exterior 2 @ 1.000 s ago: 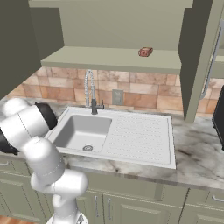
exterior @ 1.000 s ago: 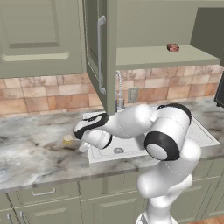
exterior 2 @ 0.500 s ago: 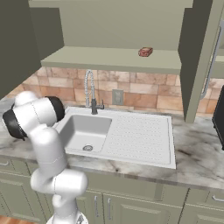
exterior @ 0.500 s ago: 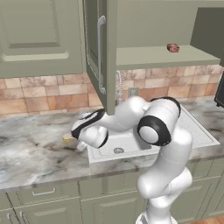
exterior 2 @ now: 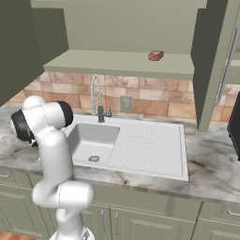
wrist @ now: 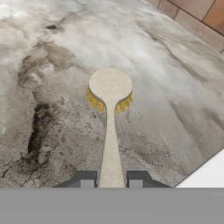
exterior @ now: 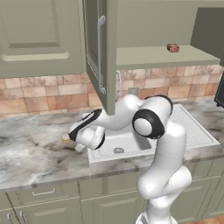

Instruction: Locate and retrieve the dish brush and bar soap from the cabinet. Place them next to the sink.

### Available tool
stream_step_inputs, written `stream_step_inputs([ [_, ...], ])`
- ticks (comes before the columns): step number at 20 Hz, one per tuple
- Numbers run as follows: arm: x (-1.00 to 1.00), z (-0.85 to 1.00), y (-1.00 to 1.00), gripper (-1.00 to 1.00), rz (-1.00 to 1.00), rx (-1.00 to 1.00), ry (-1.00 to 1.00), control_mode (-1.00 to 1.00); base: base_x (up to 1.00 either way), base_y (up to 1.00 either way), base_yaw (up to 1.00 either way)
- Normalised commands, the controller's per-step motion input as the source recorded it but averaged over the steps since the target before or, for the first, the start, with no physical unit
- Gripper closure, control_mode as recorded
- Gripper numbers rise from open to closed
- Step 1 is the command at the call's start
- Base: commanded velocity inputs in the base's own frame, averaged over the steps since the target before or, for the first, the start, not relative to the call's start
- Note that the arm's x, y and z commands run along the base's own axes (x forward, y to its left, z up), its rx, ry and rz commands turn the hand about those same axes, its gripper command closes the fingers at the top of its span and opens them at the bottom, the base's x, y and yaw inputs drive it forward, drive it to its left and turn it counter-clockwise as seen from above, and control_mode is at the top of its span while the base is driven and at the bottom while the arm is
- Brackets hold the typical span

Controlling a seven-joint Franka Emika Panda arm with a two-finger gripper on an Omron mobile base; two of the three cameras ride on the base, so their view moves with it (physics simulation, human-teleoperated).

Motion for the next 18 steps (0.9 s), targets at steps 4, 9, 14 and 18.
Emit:
stream_step_inputs([
  [4,0.05,-0.04,0.03,1.00,0.00,0.00,0.00,-1.00,0.00,0.00,0.00],
  [9,0.04,-0.04,0.05,-1.00,0.00,0.00,0.00,-1.00,0.00,0.00,0.00],
  [14,0.00,0.00,0.00,-1.00,0.00,0.00,0.00,-1.00,0.00,0.00,0.00],
  [18,0.00,0.00,0.00,-1.00,0.00,0.00,0.00,-1.00,0.00,0.00,0.00],
])
